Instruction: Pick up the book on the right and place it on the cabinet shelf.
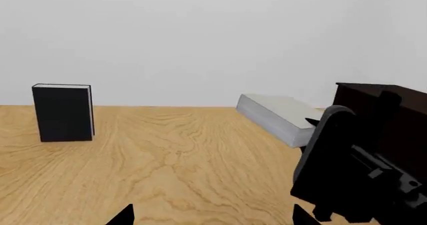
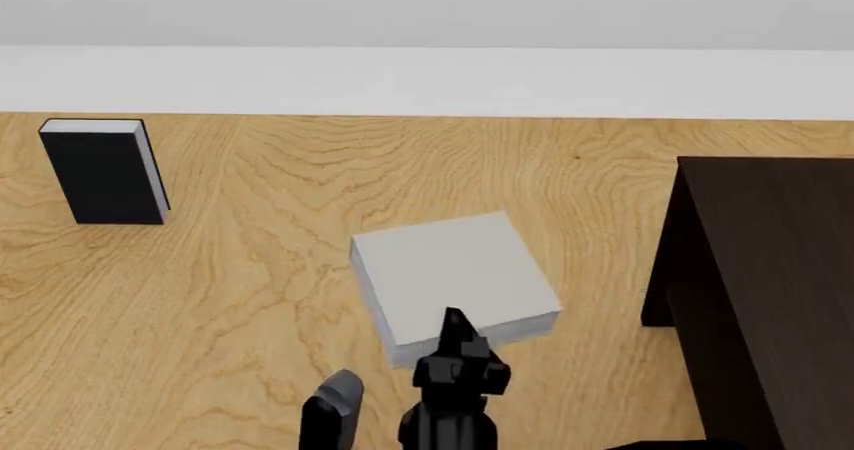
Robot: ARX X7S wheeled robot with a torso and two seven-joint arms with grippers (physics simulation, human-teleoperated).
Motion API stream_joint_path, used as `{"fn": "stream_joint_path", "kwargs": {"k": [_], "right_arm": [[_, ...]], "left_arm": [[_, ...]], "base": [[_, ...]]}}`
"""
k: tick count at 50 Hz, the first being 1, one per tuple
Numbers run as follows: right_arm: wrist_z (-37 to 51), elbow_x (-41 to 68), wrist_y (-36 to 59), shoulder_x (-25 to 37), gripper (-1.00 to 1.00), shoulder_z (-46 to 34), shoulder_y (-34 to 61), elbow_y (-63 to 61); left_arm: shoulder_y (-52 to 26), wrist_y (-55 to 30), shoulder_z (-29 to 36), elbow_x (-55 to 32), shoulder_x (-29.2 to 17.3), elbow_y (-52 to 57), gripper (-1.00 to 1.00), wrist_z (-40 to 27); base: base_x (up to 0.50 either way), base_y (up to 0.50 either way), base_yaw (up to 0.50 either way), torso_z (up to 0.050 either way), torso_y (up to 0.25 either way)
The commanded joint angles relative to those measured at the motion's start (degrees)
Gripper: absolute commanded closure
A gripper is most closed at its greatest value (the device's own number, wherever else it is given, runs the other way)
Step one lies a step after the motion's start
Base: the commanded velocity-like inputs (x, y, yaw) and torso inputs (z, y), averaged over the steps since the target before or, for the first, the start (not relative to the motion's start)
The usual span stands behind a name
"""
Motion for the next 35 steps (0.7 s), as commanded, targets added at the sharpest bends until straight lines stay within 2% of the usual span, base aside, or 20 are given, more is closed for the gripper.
{"fn": "stream_joint_path", "kwargs": {"k": [1,13,35], "right_arm": [[2.6,-3.6,-0.5,-0.3,1.0,3.4,-4.7,5.8],[1.0,-3.8,-1.6,-0.3,1.0,4.3,-8.7,11.6],[0.5,-1.7,5.7,-1.4,1.0,4.0,-11.1,17.3]], "left_arm": [[-0.1,-0.2,0.4,0.1,-0.1,0.0,-1.0,-0.2],[0.1,0.1,0.6,0.0,-0.1,0.1,-1.0,-0.4],[0.3,0.7,0.7,-0.6,-0.4,-0.2,-1.0,-0.4]], "base": [[0.0,0.0,0.0,0.0,0.0],[0.0,0.0,0.0,0.0,0.002],[0.0,0.0,0.0,0.0,0.001]]}}
